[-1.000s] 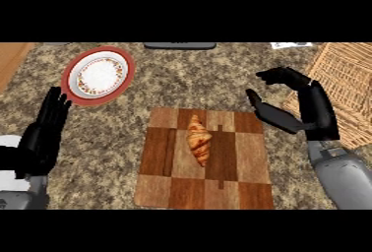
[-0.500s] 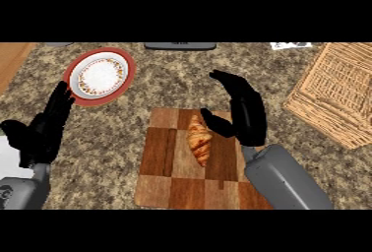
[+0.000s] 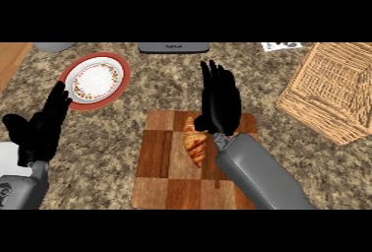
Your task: Pick the croissant from the cutting board and place it in the basket
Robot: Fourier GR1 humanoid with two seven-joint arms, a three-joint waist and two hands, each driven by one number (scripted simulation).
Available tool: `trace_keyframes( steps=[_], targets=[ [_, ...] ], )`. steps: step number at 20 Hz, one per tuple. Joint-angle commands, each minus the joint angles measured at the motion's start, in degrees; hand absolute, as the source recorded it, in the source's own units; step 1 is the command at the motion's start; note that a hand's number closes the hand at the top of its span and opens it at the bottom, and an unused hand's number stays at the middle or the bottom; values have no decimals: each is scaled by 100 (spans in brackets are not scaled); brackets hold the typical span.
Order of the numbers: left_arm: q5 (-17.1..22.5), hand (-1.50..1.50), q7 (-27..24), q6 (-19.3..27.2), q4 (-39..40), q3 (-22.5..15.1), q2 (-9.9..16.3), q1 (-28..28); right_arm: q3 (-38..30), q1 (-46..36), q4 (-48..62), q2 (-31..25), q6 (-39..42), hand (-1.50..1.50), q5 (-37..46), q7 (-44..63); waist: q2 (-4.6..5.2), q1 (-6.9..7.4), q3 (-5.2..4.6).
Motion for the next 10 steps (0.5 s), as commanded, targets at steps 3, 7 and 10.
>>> trace_keyframes(
  steps=[3,7,10],
  targets=[
    [-81,0,45,9,56,-19,34,6,377,-331,-338,231,2588,-150,-624,1747,-14,25,16],
    [-36,0,208,-54,124,36,27,-322,549,-710,-1135,234,3488,-150,-1408,2971,47,61,33],
    [14,0,-141,-121,11,0,-161,130,731,-509,-1672,234,3568,-150,-1657,3476,62,99,36]
  ],
)
